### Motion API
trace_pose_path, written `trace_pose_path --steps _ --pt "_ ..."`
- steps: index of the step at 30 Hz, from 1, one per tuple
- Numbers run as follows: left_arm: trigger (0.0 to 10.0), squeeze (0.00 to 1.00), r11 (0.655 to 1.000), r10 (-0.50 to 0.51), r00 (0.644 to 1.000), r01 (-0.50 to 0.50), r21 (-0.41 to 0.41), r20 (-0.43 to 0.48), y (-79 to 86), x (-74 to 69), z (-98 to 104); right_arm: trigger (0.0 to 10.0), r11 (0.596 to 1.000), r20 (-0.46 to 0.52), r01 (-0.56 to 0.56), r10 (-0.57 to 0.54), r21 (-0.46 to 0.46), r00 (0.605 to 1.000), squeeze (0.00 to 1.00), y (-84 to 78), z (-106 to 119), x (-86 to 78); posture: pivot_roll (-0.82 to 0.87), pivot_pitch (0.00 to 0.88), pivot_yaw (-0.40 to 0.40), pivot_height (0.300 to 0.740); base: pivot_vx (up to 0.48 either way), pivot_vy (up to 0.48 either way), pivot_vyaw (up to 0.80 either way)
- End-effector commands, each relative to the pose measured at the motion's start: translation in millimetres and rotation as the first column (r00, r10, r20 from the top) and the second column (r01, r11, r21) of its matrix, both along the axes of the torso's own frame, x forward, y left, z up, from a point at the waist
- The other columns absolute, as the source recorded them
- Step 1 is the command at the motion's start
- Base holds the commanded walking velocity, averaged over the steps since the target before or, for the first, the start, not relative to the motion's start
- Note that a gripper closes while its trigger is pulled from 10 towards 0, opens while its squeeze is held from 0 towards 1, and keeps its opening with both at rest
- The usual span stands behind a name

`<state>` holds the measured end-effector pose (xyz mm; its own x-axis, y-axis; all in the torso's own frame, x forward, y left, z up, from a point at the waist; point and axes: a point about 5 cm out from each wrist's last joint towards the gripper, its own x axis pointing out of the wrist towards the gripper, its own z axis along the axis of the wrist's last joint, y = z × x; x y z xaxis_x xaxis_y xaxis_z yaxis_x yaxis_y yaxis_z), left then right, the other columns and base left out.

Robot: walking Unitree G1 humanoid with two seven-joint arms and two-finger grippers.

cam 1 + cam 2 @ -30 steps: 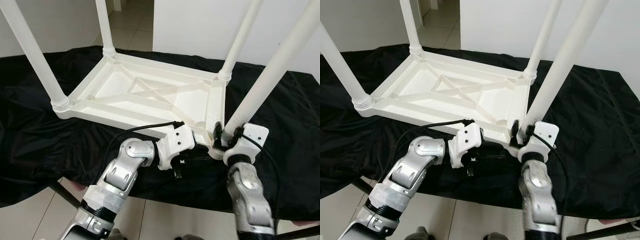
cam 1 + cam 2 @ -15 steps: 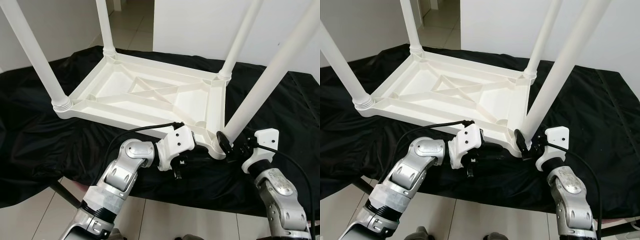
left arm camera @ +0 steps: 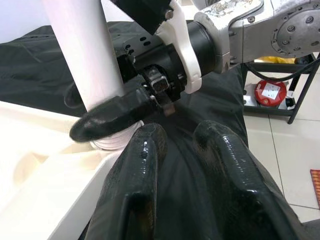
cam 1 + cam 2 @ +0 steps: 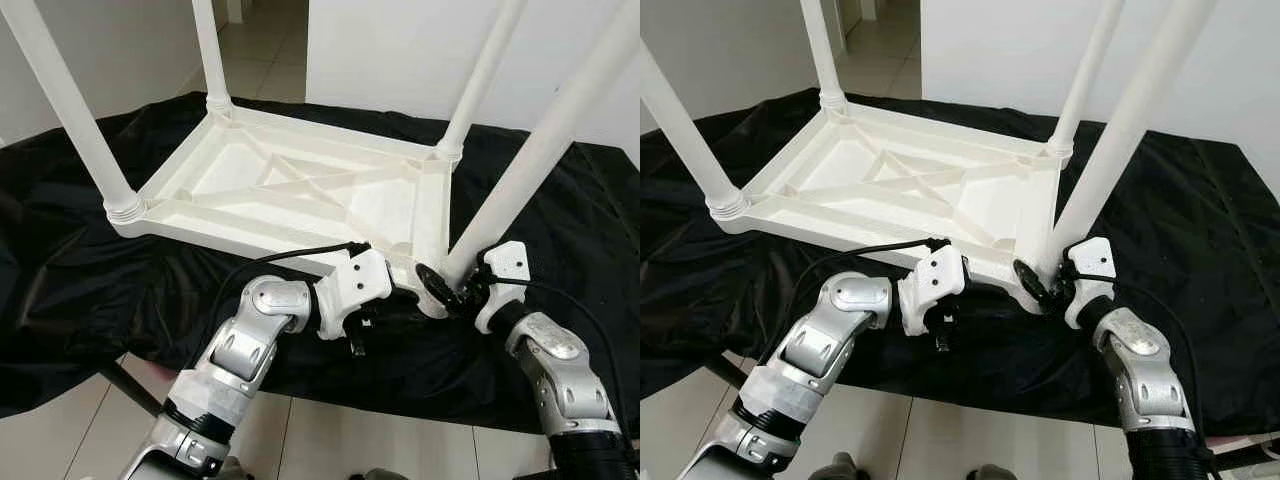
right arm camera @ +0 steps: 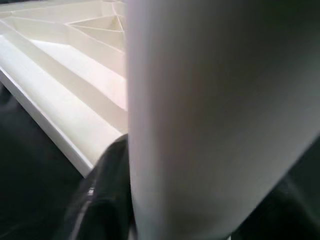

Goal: Building children table

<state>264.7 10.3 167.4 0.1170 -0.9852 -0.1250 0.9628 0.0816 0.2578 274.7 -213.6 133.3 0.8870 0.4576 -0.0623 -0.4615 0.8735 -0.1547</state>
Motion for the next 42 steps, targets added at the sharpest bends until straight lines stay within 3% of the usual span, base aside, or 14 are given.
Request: trace_pose_path --steps 1,8,9,11,12,16,22,27,28,30,32,35,37,42 --pt "10.0 0.0 0.992 0.124 0.992 -0.124 -0.025 0.016 1.7 7.4 1 0.0 1.0 -0.029 -0.017 0.017 0.0 0.999 0.0 -3.7 -5 -2.9 -0.01 0.0 -0.034 0.74 0.0 0.0 0.0" --pt "10.0 0.0 0.992 0.125 0.992 -0.125 -0.025 0.017 2.4 8.1 2 0.0 1.0 -0.046 -0.004 0.004 0.006 0.999 0.0 -11.0 -11 -8.6 -0.02 0.0 -0.028 0.74 0.0 0.0 0.0" --pt "10.0 0.0 0.992 0.124 0.992 -0.124 -0.025 0.017 2.4 8.1 2 5.0 1.0 -0.043 0.007 -0.007 0.005 0.999 0.0 -11.8 -11 -8.9 -0.02 0.0 -0.027 0.74 0.0 0.0 0.0" --pt "10.0 0.0 0.992 0.123 0.992 -0.123 -0.024 0.017 2.3 8.1 2 5.0 1.0 -0.041 0.014 -0.014 0.004 0.999 0.0 -12.3 -11 -8.9 -0.02 0.0 -0.027 0.74 0.0 0.0 0.0" --pt "10.0 0.0 0.992 0.122 0.992 -0.122 -0.024 0.016 2.3 8.1 2 10.0 0.999 -0.037 0.031 -0.031 0.018 0.999 0.0 -12.3 -11 -9.4 -0.02 0.0 -0.027 0.74 0.0 0.0 0.0" --pt "10.0 0.0 0.993 0.12 0.993 -0.12 -0.023 0.016 2.3 7.7 1 10.0 0.998 -0.034 0.06 -0.059 0.035 0.998 0.0 -12.8 -10 -9.8 -0.02 0.0 -0.027 0.74 0.0 0.0 0.0" --pt "10.0 0.0 0.993 0.12 0.993 -0.12 -0.022 0.013 2.5 6.5 1 10.0 0.961 -0.028 0.274 -0.273 0.03 0.962 0.0 -13.2 -9 -8.9 -0.02 0.0 -0.032 0.74 0.0 0.0 0.0" --pt "10.0 0.0 0.992 0.124 0.992 -0.123 -0.02 0.011 4.1 5.7 0 10.0 0.879 -0.041 0.468 -0.466 0.092 0.884 0.0 0.5 -8 -14.5 -0.01 0.0 -0.031 0.74 0.0 0.0 0.0" --pt "10.0 0.0 0.992 0.123 0.992 -0.123 -0.019 0.011 4.7 5.4 0 10.0 0.836 -0.049 0.539 -0.537 0.108 0.842 0.0 4.2 -9 -16.7 -0.01 0.0 -0.031 0.74 0.0 0.0 0.0" --pt "10.0 0.0 0.992 0.123 0.992 -0.122 -0.018 0.011 4.9 5.4 0 10.0 0.821 -0.046 0.561 -0.559 0.108 0.828 0.0 5.8 -9 -17.7 -0.01 0.0 -0.031 0.74 0.0 0.0 0.0" --pt "10.0 0.0 0.992 0.123 0.992 -0.122 -0.017 0.011 5.2 5.4 0 10.0 0.769 -0.053 0.626 -0.625 0.13 0.779 0.0 14.0 -9 -20.8 -0.01 0.0 -0.029 0.74 0.0 0.0 0.0" --pt "10.0 0.0 0.992 0.122 0.992 -0.122 -0.016 0.011 5.2 5.3 0 10.0 0.748 -0.059 0.649 -0.648 0.139 0.759 0.0 17.4 -10 -21.9 -0.01 0.0 -0.03 0.74 0.0 0.0 0.0" --pt "10.0 0.0 0.992 0.123 0.992 -0.123 -0.016 0.011 5.8 5.6 0 10.0 0.666 -0.1 0.719 -0.716 0.196 0.691 0.0 28.9 -8 -26.7 -0.01 0.0 -0.028 0.74 0.0 0.0 0.0" --pt "10.0 0.0 0.992 0.121 0.993 -0.121 -0.017 0.01 5.2 5.5 0 10.0 0.662 -0.12 0.72 -0.714 0.207 0.69 0.0 39.2 -9 -27.9 -0.01 0.0 -0.021 0.74 0.0 0.0 0.0"
